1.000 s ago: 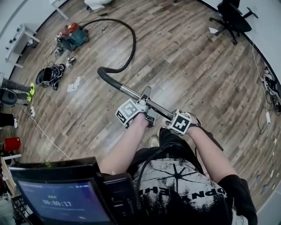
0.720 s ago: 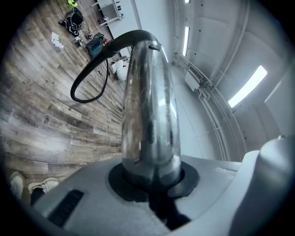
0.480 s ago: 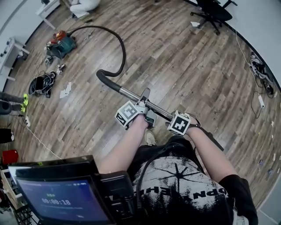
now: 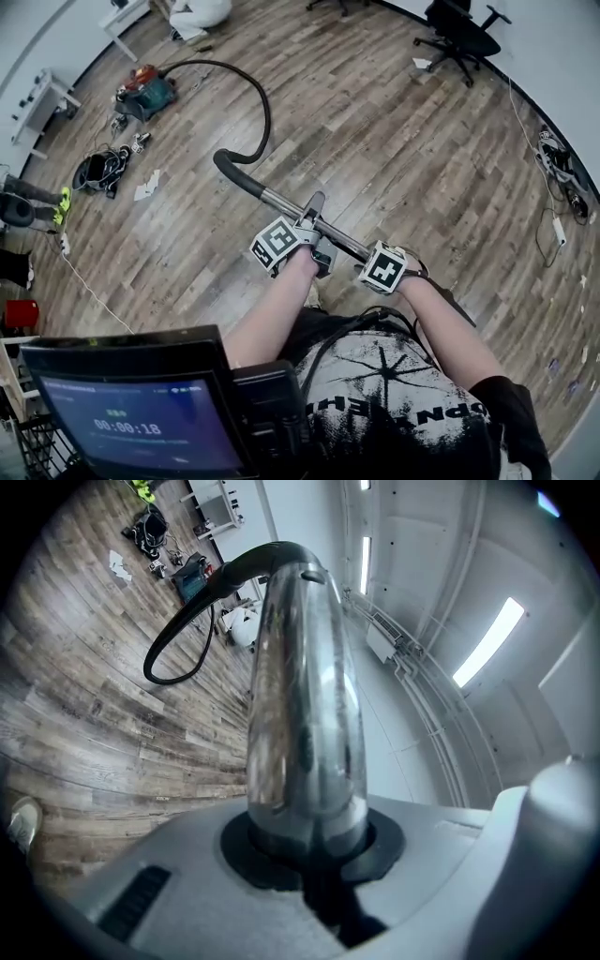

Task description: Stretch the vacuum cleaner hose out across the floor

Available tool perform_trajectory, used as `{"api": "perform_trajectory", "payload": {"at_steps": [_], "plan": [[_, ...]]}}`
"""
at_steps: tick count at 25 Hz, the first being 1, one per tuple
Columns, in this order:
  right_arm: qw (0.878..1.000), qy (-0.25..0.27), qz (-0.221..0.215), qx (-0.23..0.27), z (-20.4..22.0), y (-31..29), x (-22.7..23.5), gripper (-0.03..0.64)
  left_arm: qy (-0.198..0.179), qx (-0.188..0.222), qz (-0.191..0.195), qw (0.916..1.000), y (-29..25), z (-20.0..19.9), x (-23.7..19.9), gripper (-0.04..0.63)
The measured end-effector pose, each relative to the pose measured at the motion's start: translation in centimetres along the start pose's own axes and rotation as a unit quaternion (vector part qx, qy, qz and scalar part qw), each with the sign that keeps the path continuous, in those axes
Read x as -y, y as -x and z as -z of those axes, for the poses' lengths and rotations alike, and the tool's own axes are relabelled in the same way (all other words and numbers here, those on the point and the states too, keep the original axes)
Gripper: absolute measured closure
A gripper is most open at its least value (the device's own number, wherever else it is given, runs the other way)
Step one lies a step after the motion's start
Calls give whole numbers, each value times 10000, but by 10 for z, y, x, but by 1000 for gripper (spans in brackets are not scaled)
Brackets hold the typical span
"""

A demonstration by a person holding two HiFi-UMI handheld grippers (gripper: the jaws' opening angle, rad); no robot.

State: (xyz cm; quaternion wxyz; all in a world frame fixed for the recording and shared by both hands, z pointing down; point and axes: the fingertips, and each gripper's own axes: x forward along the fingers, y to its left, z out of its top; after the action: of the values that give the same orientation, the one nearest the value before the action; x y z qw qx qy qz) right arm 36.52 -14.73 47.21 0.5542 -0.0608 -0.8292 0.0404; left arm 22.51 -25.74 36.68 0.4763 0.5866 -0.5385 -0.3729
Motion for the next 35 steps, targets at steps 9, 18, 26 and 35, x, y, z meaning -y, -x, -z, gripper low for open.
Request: {"api": "perform_trajectory", "payload": {"at_steps": [9,18,26,35], "plan": [[9998,145,-113,-97,72,23,-25,531,74,174,-101,9998,15,73,13,551],[9997,130,-195,57,108,35,-49,531,-32,125,-130,9998,29,117,25,551],[9999,20,-106,-6,117,32,-64,529,-14,-27,23,10000,40,129,26,551],[9996,-228,68,-116,102,17,-89,531,119,-260,21,9996,63,119,12,552]]}}
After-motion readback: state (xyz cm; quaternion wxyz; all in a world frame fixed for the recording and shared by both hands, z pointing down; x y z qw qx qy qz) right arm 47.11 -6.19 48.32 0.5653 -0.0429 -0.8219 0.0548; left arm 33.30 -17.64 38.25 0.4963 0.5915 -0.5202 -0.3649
